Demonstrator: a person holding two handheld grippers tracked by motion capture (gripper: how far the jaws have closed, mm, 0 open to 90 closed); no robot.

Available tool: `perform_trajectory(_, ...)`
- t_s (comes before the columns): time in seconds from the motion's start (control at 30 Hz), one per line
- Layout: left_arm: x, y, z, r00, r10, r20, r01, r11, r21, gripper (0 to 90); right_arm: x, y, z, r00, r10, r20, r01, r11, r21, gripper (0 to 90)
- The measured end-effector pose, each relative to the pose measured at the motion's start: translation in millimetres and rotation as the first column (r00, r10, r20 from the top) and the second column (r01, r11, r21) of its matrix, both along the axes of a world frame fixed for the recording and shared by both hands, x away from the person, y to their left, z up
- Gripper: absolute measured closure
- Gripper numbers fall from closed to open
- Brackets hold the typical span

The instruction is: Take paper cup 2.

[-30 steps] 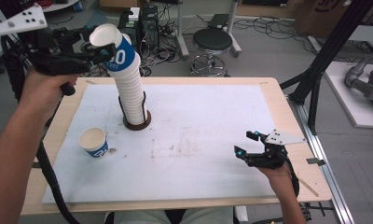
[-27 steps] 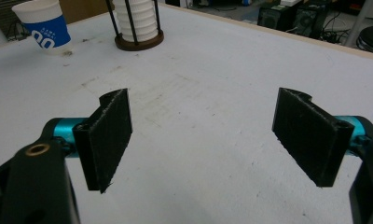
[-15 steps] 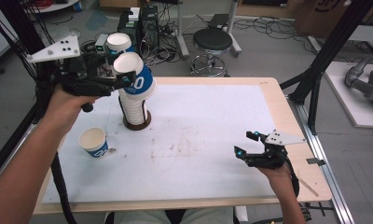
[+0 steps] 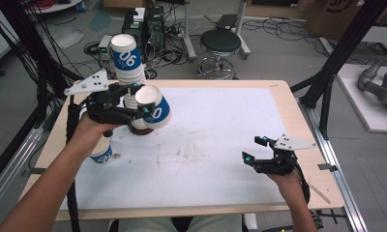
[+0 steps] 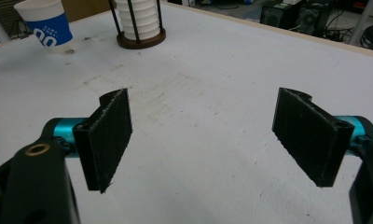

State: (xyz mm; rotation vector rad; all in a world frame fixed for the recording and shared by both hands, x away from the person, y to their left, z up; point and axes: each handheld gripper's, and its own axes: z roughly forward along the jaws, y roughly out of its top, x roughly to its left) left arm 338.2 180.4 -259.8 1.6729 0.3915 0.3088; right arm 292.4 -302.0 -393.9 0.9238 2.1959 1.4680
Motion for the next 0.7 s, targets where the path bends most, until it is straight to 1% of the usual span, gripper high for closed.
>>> perform_trajectory(0.1, -0.2, -2.0, -13.6, 0.9999, -0.003, -0.014, 0.003, 0.9999, -0.012, 29.9, 0.3, 0.7, -0.5, 1.0000, 0.000, -0.004, 0.000, 1.000, 0.002, 20.3)
perform_trajectory(0.17, -0.1, -3.7, -21.7, 0.9997, -0.003, -0.024, 0.003, 1.0000, -0.004, 29.9, 0.4, 1.4, -0.8, 1.0000, 0.000, -0.007, 0.000, 1.000, 0.004, 20.3)
perform_trajectory(0.2, -0.1, -4.6, -24.4, 0.9996, -0.004, -0.027, 0.004, 1.0000, 0.000, 29.9, 1.1, 1.4, -1.0, 1.0000, 0.004, -0.001, -0.004, 1.000, 0.000, 20.3)
perform_trajectory(0.23, -0.2, -6.0, -28.8, 0.9994, -0.006, -0.033, 0.006, 1.0000, 0.001, 29.9, 0.7, 1.7, -1.0, 1.0000, 0.005, -0.006, -0.005, 1.000, 0.002, 20.3)
perform_trajectory(0.33, -0.1, -9.2, -37.6, 0.9992, -0.009, -0.039, 0.009, 0.9999, 0.005, 29.8, 1.4, 2.1, -1.0, 1.0000, 0.007, -0.003, -0.007, 1.000, 0.003, 20.3)
perform_trajectory(0.4, -0.4, -11.3, -43.1, 0.9988, -0.012, -0.048, 0.012, 0.9999, 0.001, 29.8, 1.3, 2.7, -1.0, 0.9999, 0.010, -0.005, -0.010, 1.000, 0.007, 20.3)
perform_trajectory(0.47, -0.3, -13.3, -48.2, 0.9986, -0.013, -0.051, 0.013, 0.9999, 0.008, 29.8, 1.3, 3.0, -1.0, 0.9998, 0.015, -0.010, -0.015, 1.000, 0.009, 20.3)
perform_trajectory(0.5, -0.2, -14.7, -51.9, 0.9986, -0.015, -0.051, 0.016, 0.9997, 0.019, 29.8, 1.9, 3.0, -1.3, 0.9999, 0.016, -0.005, -0.016, 1.000, 0.009, 20.3)
perform_trajectory(0.53, -0.5, -16.2, -55.1, 0.9982, -0.015, -0.058, 0.016, 0.9997, 0.017, 29.8, 1.9, 3.5, -1.6, 0.9998, 0.017, -0.013, -0.016, 1.000, 0.012, 20.3)
perform_trajectory(0.57, -0.2, -16.8, -57.3, 0.9982, -0.018, -0.057, 0.019, 0.9996, 0.023, 29.8, 2.0, 3.9, -2.0, 0.9996, 0.022, -0.016, -0.021, 1.000, 0.013, 20.3)
perform_trajectory(0.67, 0.2, -19.6, -65.7, 0.9978, -0.017, -0.064, 0.019, 0.9992, 0.034, 29.8, 2.9, 5.8, -3.0, 0.9991, 0.038, -0.019, -0.037, 0.999, 0.011, 20.3)
perform_trajectory(0.7, 0.3, -21.2, -69.1, 0.9974, -0.015, -0.071, 0.017, 0.9994, 0.031, 29.8, 3.5, 6.3, -3.3, 0.9990, 0.041, -0.016, -0.041, 0.999, 0.010, 20.3)
